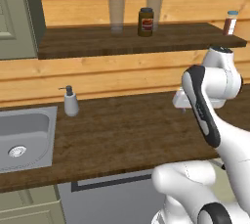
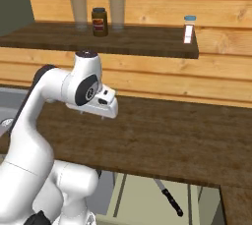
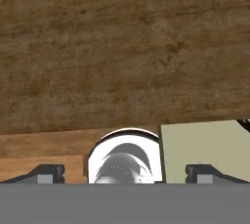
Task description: Pick up the knife from the drawer and place it on the cutting board. Then place the meat from the plate to the cutting board.
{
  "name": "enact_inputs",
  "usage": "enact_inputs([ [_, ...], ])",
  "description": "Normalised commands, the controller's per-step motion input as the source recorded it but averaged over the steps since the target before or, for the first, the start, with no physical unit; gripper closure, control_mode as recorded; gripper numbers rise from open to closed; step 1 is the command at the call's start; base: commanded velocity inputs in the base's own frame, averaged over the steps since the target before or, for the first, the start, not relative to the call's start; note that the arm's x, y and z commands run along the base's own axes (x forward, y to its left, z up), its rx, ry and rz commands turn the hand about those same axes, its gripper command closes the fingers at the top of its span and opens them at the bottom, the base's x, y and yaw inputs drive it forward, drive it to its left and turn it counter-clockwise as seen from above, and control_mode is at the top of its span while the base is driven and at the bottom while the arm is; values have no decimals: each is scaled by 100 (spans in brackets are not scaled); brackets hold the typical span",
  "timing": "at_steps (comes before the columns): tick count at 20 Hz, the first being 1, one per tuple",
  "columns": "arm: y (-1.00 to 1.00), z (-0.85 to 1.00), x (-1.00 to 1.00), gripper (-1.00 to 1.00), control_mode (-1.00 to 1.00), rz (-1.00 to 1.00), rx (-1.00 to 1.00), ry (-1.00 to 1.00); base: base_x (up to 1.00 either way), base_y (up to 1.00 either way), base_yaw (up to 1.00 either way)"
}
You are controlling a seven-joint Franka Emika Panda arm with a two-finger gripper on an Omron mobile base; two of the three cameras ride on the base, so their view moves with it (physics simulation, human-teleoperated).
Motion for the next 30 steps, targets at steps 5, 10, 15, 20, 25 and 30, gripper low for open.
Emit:
enact_inputs([
  [5, -48, -68, -59, -100, -100, -5, -2, 7, 0, 0, 0],
  [10, -97, -44, -47, -100, -100, 0, 5, 17, 0, 0, 0],
  [15, -36, -66, -18, -100, -100, -1, -1, 17, 0, 0, 0],
  [20, -42, -53, -25, -100, -100, 0, 0, 14, 0, 0, 0],
  [25, -23, -29, -3, -100, -100, 0, 0, 6, 0, 0, 0],
  [30, -37, -26, -1, -100, -100, 0, 0, 1, 0, 0, 0],
])
